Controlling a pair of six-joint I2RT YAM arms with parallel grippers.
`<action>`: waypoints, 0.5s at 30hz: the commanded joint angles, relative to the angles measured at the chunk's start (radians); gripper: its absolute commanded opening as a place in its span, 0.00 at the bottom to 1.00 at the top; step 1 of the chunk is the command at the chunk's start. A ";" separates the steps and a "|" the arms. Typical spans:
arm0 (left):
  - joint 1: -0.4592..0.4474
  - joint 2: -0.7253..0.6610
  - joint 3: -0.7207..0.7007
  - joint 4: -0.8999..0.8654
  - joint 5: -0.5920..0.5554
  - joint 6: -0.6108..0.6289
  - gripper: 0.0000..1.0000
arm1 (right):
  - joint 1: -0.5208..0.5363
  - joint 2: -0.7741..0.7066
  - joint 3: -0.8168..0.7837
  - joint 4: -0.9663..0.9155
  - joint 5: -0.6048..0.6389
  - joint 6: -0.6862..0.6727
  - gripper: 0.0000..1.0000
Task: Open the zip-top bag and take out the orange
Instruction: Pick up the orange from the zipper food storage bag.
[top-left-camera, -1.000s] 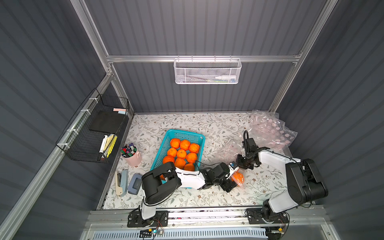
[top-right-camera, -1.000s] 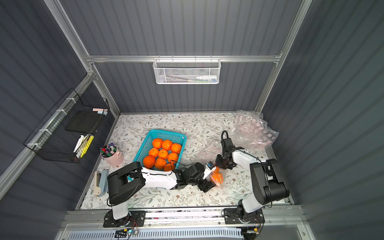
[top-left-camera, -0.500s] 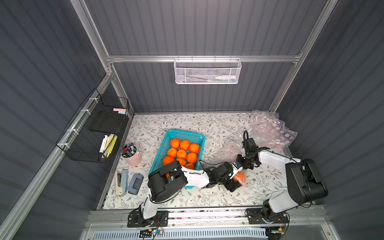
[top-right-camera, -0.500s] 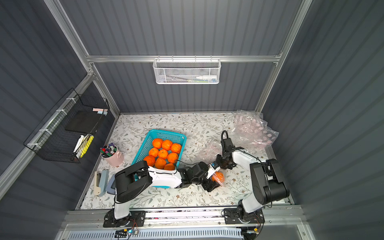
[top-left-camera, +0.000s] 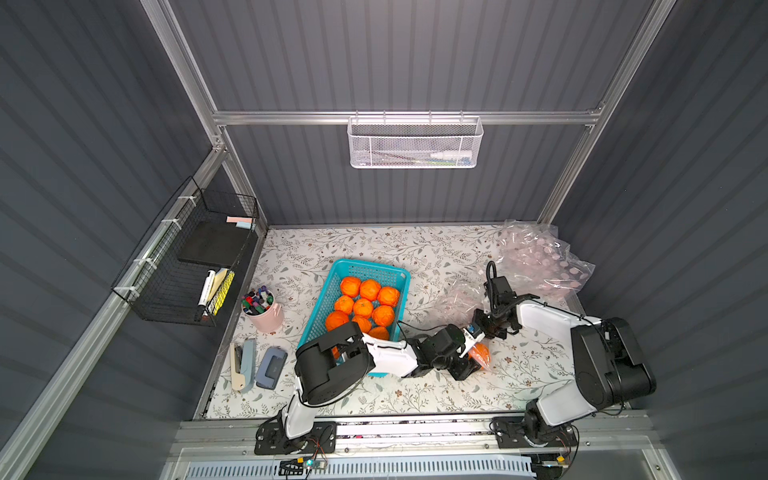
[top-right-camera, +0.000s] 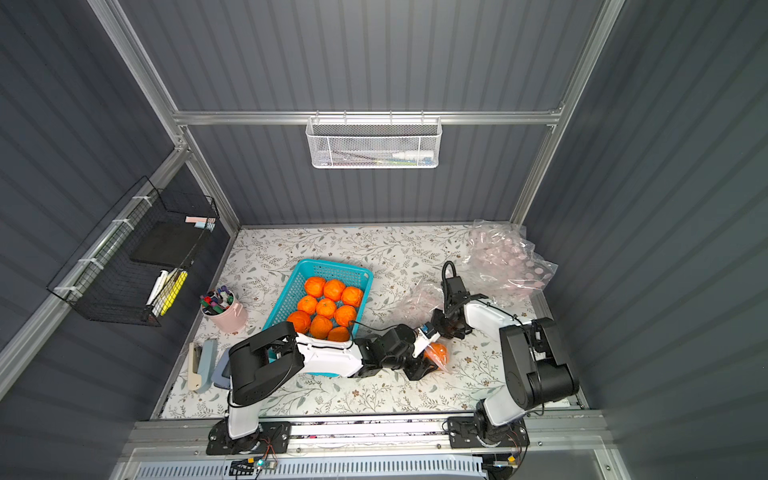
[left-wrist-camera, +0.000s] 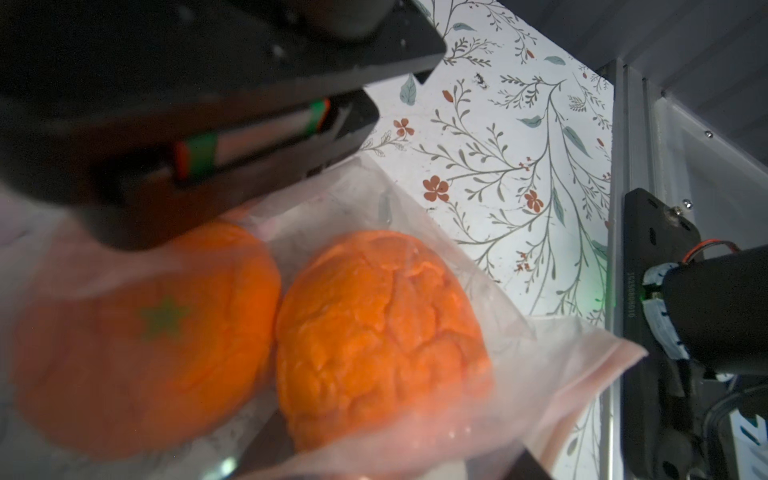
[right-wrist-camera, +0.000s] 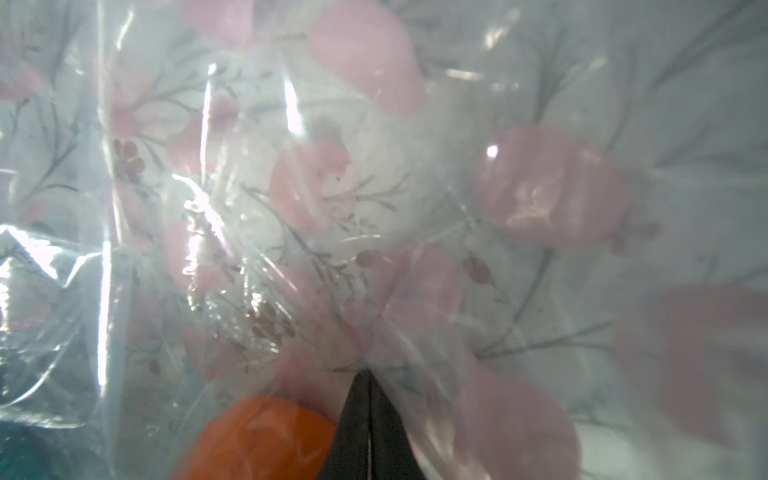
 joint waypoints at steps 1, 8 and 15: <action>-0.005 -0.061 -0.025 -0.007 -0.004 -0.016 0.43 | 0.006 -0.004 -0.018 -0.024 0.010 -0.002 0.08; -0.004 -0.163 -0.092 -0.155 -0.006 -0.029 0.41 | 0.006 -0.004 -0.020 -0.022 0.009 -0.002 0.08; -0.005 -0.319 -0.192 -0.228 -0.007 -0.070 0.41 | 0.006 -0.008 -0.022 -0.019 0.009 -0.002 0.08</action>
